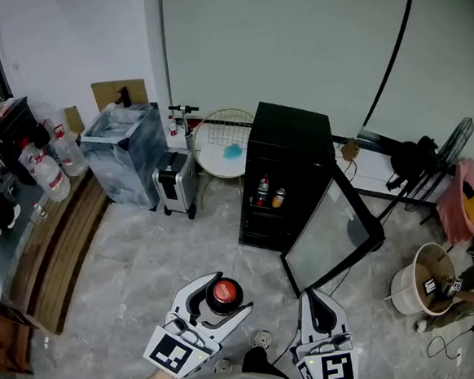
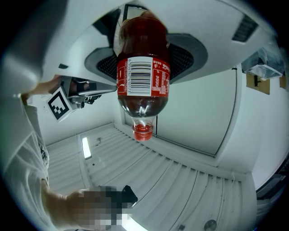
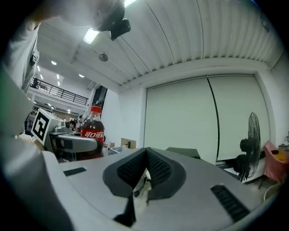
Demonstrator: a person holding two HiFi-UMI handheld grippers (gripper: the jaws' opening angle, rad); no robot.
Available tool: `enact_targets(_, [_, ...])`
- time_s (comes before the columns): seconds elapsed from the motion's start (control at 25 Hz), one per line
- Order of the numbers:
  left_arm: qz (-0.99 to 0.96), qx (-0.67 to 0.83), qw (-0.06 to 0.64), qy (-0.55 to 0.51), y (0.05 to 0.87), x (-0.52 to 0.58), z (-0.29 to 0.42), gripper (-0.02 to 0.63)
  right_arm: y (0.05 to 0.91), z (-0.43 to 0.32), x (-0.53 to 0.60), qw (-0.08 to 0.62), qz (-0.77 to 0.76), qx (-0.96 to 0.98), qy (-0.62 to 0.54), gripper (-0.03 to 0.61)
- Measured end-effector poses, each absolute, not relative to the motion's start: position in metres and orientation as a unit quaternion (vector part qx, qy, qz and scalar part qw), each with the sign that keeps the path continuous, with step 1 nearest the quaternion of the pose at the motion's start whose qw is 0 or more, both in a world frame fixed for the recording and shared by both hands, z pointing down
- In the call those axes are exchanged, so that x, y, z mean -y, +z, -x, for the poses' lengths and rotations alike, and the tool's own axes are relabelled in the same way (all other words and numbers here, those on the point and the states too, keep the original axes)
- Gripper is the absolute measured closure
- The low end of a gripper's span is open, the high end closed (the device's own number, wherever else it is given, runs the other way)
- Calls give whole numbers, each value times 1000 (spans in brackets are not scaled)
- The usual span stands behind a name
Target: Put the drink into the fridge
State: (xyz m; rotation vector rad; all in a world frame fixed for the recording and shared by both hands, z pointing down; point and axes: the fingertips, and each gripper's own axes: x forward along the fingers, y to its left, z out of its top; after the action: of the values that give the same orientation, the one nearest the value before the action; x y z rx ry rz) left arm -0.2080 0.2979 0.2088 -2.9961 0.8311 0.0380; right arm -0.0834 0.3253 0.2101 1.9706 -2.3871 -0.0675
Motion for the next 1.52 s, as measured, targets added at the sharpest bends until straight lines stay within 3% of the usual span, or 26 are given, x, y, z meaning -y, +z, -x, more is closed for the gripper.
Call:
enact_targets(0.92, [960, -279, 22, 1, 204, -171, 51, 295, 207, -73, -193, 18, -619, 785, -18, 572])
enact_targets(1.52, [953, -301, 20, -4, 205, -137, 18, 295, 213, -109, -154, 16, -605, 796, -9, 572])
